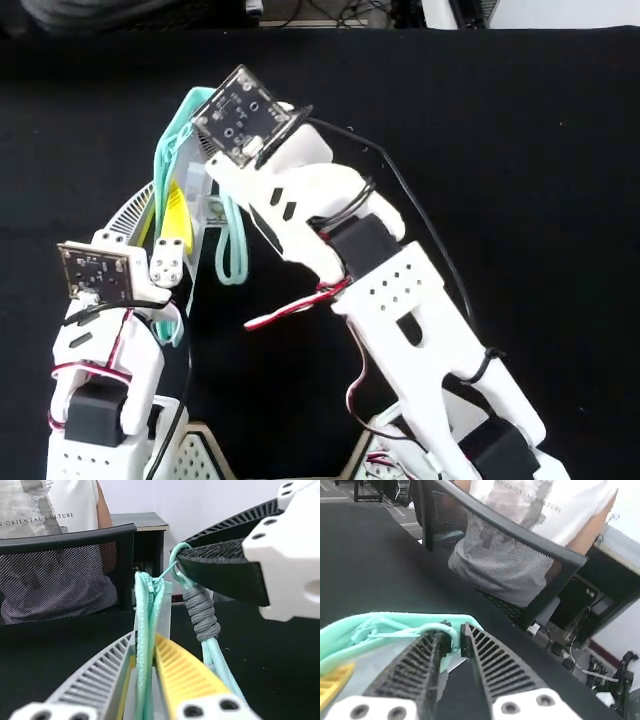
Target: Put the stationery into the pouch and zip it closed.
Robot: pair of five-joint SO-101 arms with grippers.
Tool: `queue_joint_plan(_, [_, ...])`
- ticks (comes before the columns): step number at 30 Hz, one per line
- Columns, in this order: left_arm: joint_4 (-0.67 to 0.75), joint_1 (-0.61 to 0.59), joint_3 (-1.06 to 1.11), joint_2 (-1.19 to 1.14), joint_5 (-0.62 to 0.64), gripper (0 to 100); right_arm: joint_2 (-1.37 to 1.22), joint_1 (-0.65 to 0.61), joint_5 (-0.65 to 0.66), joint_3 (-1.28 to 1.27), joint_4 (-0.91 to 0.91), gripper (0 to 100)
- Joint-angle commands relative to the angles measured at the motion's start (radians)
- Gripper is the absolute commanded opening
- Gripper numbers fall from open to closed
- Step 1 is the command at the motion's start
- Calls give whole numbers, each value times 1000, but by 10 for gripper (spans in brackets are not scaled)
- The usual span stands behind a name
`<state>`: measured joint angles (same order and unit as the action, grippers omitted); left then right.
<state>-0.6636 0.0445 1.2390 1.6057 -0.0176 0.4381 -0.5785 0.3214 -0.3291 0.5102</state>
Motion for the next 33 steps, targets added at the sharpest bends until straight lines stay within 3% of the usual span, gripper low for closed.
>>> queue_joint_plan(1, [-49,-1,12,-5,-15,30,-4,74,-14,27,-3,12])
queue_joint_plan(10, [-58,-10,-111,-5,-15,69,22,-38,-12,24,127,12])
queue_joint_plan(17, [-61,-2,-88,-5,-12,104,225,-173,-12,22,324,12])
queue_joint_plan(20, [-132,1,-104,-5,-11,106,308,-203,-12,19,396,12])
queue_joint_plan(33, [-258,56,-179,210,-11,109,374,-229,-12,-68,385,12])
